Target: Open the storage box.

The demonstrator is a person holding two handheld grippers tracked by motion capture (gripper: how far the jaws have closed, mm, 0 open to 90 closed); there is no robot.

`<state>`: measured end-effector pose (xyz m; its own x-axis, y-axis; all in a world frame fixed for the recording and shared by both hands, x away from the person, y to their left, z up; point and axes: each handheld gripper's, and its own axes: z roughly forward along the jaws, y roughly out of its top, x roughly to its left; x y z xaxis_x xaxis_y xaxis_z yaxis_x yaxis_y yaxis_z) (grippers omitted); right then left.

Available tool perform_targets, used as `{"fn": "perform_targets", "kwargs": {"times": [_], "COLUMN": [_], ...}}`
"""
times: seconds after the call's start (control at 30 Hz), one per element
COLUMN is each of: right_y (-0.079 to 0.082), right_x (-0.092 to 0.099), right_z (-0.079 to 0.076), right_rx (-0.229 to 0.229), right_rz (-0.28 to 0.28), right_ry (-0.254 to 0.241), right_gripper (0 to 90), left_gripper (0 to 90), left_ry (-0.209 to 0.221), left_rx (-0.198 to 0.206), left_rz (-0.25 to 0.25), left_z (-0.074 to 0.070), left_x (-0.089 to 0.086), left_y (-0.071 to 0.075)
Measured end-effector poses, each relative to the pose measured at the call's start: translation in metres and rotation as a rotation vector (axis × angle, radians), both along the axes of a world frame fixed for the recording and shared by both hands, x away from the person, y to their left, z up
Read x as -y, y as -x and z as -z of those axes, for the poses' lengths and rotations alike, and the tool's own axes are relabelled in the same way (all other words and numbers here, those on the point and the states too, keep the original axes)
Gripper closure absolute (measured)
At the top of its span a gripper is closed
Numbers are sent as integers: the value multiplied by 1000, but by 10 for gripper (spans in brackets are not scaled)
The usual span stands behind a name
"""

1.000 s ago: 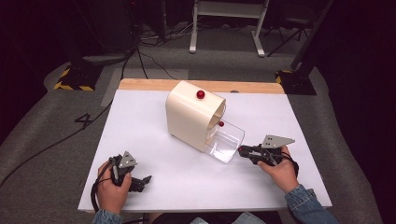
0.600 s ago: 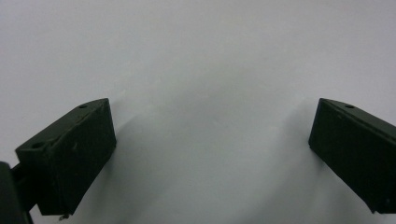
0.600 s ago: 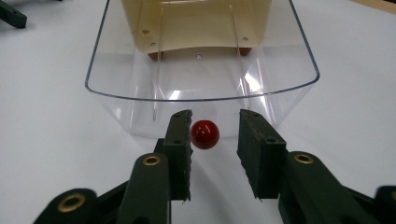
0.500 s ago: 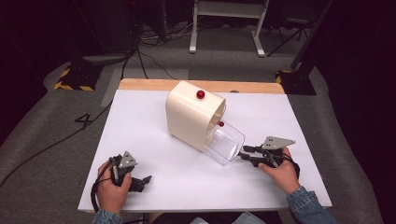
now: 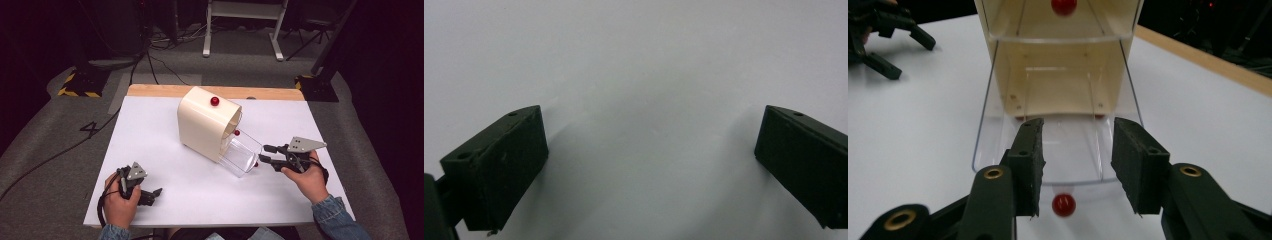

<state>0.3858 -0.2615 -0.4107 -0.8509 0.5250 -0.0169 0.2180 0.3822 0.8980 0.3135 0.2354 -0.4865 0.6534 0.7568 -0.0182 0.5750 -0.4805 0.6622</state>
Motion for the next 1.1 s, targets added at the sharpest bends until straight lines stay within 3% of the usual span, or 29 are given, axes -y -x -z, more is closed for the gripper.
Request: {"fn": "perform_targets", "kwargs": {"times": [0.2,0.37,0.77,1.1], "right_y": [-8,-18,-38,-45], "right_x": [-16,-31,-59,-66], "right_z": [-22,-31,-29,-15], "right_rx": [37,51,57,46], "right_rz": [-23,-43,-63,-54], "right_ry": [-24,-27,-47,-76], "right_gripper": [574,578,622,719], "left_gripper": [8,8,8,8], "left_ry": [0,0,-1,0], "left_rx": [2,2,3,5], "left_rz": [1,1,-1,0], "left_z": [0,0,0,0], "left_x": [0,0,0,0], "left_y": [0,0,1,1]}}
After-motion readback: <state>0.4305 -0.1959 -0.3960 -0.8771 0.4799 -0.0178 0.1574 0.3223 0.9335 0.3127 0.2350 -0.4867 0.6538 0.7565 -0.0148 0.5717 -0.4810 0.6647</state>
